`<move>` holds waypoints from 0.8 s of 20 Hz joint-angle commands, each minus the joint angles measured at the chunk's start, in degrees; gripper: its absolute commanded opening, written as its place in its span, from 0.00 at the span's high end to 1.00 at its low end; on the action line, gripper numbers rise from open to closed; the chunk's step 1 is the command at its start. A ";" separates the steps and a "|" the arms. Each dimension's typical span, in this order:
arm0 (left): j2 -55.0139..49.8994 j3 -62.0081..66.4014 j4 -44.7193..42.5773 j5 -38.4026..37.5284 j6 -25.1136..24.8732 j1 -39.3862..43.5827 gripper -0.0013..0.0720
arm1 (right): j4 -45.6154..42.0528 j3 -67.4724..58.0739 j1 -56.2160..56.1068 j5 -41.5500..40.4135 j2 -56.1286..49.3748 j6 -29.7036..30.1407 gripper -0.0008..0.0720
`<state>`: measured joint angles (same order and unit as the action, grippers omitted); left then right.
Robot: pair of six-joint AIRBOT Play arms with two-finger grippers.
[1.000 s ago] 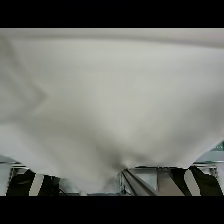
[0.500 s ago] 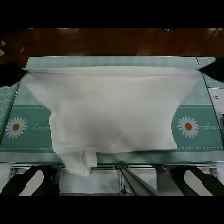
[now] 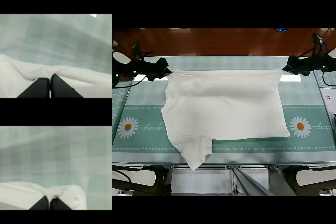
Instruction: Fold the shirts.
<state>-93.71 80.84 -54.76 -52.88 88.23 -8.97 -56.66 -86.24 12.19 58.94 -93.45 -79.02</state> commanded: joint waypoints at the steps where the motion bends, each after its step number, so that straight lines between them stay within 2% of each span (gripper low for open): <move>1: -4.24 5.09 0.83 -7.58 1.01 -0.04 0.95 | -0.31 -3.32 -0.17 2.89 -4.09 -0.81 0.96; 2: -3.32 5.11 0.79 -9.35 0.46 -0.50 0.96 | -0.70 -3.32 0.09 4.24 -4.00 -0.72 0.96; 4: -1.03 4.87 -0.44 -14.71 -3.80 -1.27 0.96 | -0.72 -3.32 1.18 8.76 -3.82 -0.57 0.96; 7: 1.92 1.40 -9.29 -21.40 -4.66 -1.42 0.96 | -4.90 -2.93 1.68 16.02 -3.89 0.66 0.96; 11: 3.69 -8.79 -10.29 -21.97 -5.68 -1.33 0.96 | -10.21 1.31 1.60 18.69 -3.89 0.57 0.96; 15: 3.67 -14.86 -9.53 -19.26 -6.38 -0.07 0.95 | -9.31 5.77 1.29 15.10 -3.89 0.55 0.96; 16: 3.63 -15.13 -9.29 -19.08 -6.23 0.13 0.94 | -9.31 6.14 1.14 14.05 -3.89 -0.39 0.91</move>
<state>-90.32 68.99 -64.10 -72.75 82.39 -9.45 -65.69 -82.39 13.65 74.81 -97.32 -78.50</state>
